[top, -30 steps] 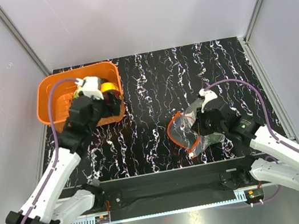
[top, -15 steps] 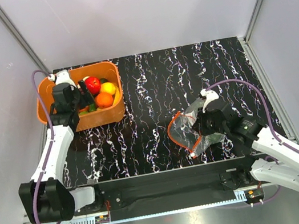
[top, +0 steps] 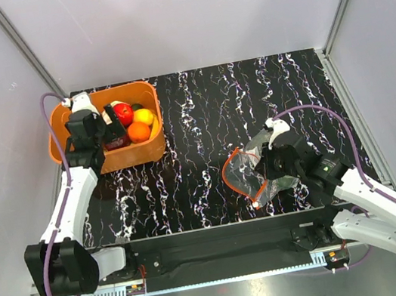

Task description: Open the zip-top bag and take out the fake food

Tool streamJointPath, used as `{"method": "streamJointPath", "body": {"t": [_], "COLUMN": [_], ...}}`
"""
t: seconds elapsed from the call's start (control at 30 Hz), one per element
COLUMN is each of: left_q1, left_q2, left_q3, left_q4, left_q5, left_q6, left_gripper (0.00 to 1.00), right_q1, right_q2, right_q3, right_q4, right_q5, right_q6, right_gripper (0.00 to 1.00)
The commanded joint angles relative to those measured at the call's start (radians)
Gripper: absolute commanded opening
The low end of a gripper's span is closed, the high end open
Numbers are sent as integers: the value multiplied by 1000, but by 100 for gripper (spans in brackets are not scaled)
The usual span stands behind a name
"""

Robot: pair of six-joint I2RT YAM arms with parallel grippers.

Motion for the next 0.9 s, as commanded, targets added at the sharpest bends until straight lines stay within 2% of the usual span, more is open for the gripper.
{"method": "streamJointPath", "body": {"t": [0.0, 0.07, 0.17, 0.2, 0.27, 0.3, 0.37, 0.4, 0.57, 0.7, 0.87], "left_q1": [-6, -34, -170, -269, -368, -464, -564, -650, -882, -962, -1017], "left_q2": [-47, -66, -91, -96, -108, -111, -109, -99, -31, 77, 203], "left_q3": [33, 22, 11, 5, -12, -18, -42, -50, -93, -105, -78], "left_q4": [44, 55, 84, 97, 126, 138, 184, 219, 337, 463, 524], "left_q5": [-18, -18, -5, 2, 49, 66, 109, 126, 261, 347, 376], "left_q6": [2, 11, 58, 69, 91, 97, 106, 106, 88, 52, 22], "left_gripper": [99, 99, 97, 97, 96, 96, 95, 94, 86, 84, 83], "right_q1": [1, 1, 1, 0, 1, 1, 0, 1, 1, 1, 1], "right_q2": [-13, -15, -21, -23, -26, -30, -38, -47, -66, -79, -81], "right_q3": [16, 18, 25, 28, 39, 42, 53, 56, 88, 107, 122], "right_q4": [3, 3, -5, -8, -16, -25, -34, -45, -83, -91, -100], "right_q5": [5, 7, 15, 16, 25, 33, 38, 48, 82, 85, 73], "right_q6": [-8, -7, -8, -10, -11, -10, -8, -7, 1, 5, 10], "right_gripper": [0, 0, 0, 0, 0, 0, 0, 0, 0, 0, 0]}}
